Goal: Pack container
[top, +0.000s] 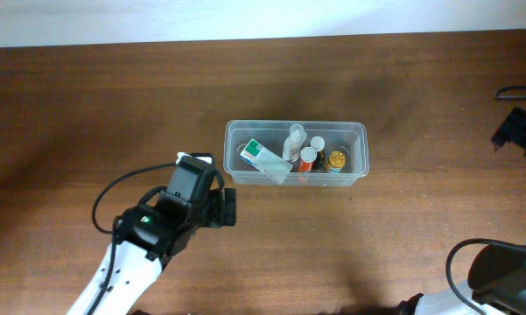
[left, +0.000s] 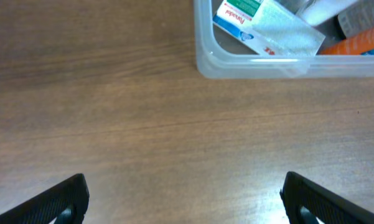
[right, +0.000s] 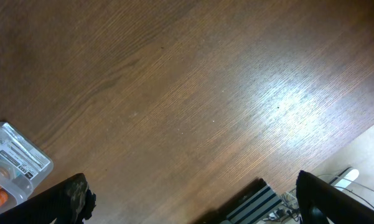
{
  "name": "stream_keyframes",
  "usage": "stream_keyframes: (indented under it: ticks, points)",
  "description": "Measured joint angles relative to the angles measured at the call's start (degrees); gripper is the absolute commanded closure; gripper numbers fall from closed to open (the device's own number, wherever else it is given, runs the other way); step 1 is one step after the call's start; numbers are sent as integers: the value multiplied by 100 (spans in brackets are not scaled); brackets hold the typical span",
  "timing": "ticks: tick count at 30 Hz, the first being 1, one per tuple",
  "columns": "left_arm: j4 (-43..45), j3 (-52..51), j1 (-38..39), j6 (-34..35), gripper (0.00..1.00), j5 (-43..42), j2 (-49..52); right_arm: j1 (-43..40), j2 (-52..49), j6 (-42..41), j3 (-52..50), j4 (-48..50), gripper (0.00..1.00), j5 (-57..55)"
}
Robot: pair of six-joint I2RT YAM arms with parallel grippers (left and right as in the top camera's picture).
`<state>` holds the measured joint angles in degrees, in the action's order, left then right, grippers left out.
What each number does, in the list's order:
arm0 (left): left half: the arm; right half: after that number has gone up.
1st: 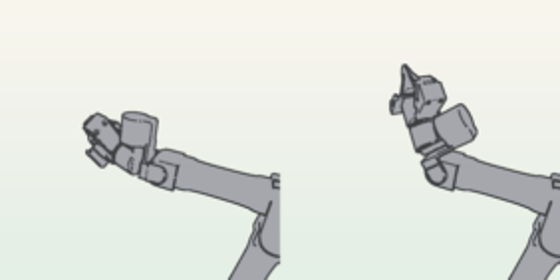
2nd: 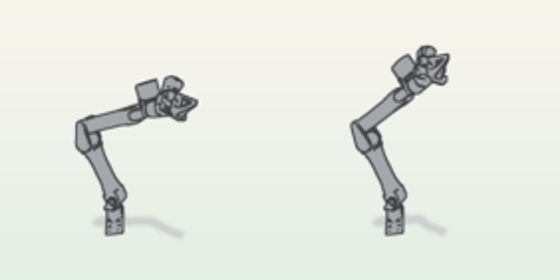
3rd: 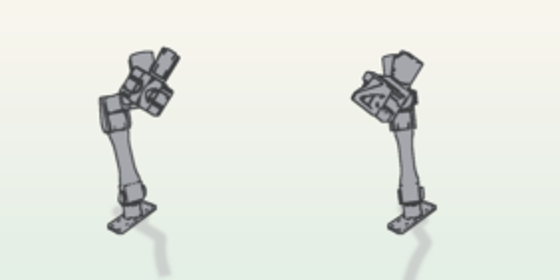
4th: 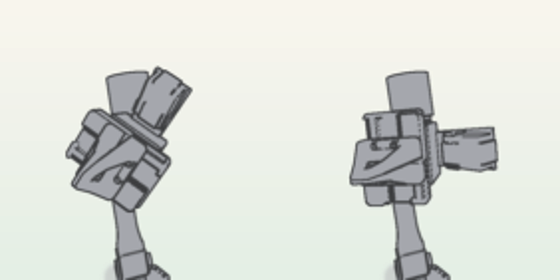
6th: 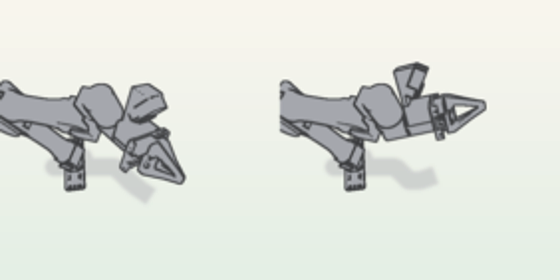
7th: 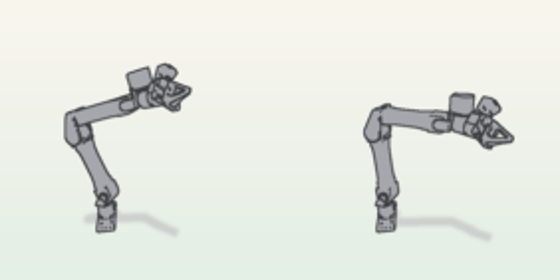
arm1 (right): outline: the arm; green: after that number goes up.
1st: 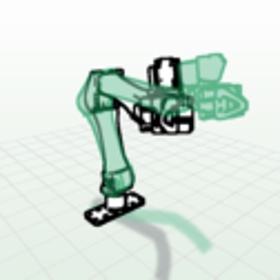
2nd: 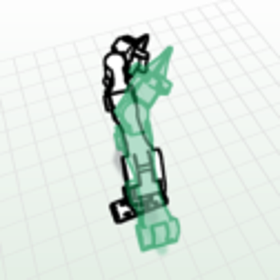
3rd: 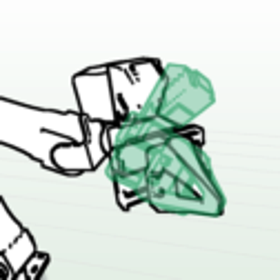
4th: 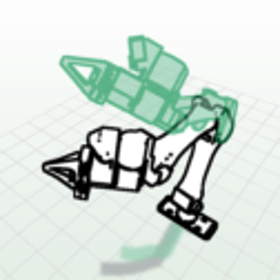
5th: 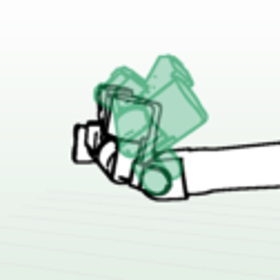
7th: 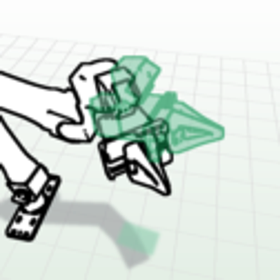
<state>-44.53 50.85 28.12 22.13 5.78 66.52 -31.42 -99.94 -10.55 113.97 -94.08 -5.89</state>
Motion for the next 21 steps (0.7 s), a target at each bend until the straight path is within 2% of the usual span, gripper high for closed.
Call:
stream_keyframes:
  ticks: [5, 9, 14, 21]
  points:
    - [474, -192, 234, -52, 1, 2, 37, 0, 0, 2, 0, 2, 2, 0]
    - [1436, -570, 433, -437, 1, 4, -149, 0, 0, 0, 0, 0, 2, 0]
    - [2691, -1624, 494, -769, 1, 7, -896, 0, 0, 0, 0, 2, 2, 0]
    - [4468, -3663, 494, -909, 1, 4, -2065, 0, 0, 2, 0, 2, 2, -2]
